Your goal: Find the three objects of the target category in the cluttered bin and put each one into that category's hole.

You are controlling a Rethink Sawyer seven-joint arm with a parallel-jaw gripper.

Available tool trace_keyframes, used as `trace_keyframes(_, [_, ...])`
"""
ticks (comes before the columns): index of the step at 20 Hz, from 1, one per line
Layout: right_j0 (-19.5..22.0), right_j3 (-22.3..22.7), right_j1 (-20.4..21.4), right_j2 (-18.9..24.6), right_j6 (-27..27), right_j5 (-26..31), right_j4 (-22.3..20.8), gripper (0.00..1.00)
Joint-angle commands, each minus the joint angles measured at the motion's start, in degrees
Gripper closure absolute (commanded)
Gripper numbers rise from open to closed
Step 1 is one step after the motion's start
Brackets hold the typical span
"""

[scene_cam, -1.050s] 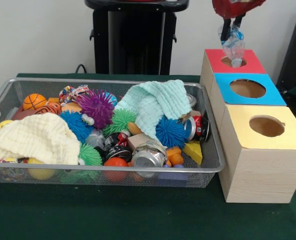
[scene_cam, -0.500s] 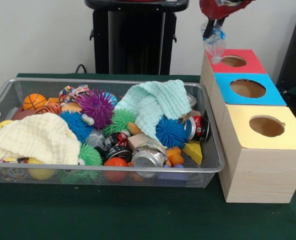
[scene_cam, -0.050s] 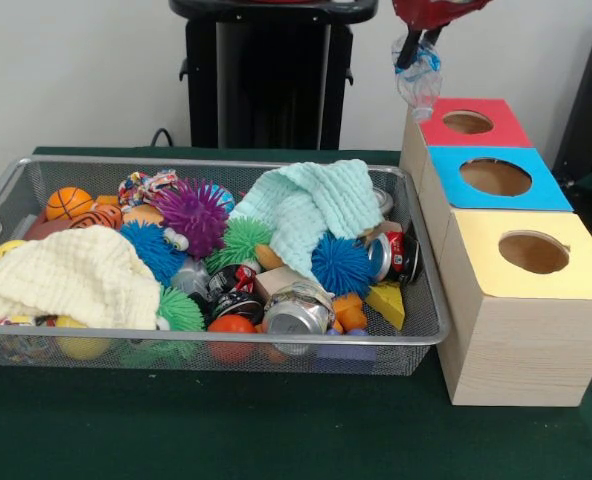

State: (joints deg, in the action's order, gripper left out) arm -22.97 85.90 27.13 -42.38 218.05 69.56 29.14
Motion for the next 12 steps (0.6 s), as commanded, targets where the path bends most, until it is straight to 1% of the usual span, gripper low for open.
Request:
trace_keyframes(1, [-0.7,-6.9,-3.8,0.2,8.9,9.1,-5.4,1.0])
trace_keyframes(4, [-0.6,-11.0,-5.1,-0.6,9.7,12.9,-6.2,1.0])
trace_keyframes(8, [-0.3,-15.5,-7.3,-0.7,11.3,16.8,-5.9,1.0])
trace_keyframes(12, [-0.7,-16.7,-9.6,-1.2,10.9,17.0,-6.6,1.0])
